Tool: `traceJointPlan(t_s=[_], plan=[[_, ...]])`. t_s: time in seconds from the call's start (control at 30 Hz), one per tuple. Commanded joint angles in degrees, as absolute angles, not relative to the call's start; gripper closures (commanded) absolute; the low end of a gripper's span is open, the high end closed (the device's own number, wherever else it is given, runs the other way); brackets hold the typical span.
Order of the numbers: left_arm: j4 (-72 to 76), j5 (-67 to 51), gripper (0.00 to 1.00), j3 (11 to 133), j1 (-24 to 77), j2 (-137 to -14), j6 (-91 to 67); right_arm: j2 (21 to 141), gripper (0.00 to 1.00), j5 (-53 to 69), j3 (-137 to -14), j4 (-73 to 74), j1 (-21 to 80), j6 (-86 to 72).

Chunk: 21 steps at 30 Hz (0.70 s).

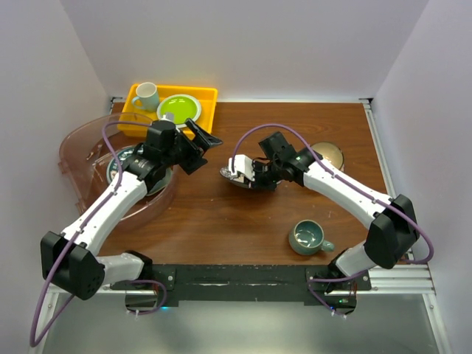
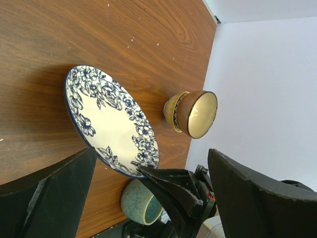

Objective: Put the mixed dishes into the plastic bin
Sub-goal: Pick up the plate at the center of the board.

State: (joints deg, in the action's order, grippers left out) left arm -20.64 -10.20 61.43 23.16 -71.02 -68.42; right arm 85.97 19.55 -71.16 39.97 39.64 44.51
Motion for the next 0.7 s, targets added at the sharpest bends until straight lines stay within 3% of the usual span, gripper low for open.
traceJointPlan(t_s=[0.0, 0.67], plan=[[-18.19, -10.46, 0.00, 63.90, 23.82, -71.28, -69.79, 81.91, 1.00, 21.71, -75.76, 36.21, 40.08, 45.00], [-21.17, -9.41, 0.00, 64.95, 25.93, -74.88, -74.35, 82.27, 1.00, 21.89, -78.49, 37.09, 40.78, 44.82]])
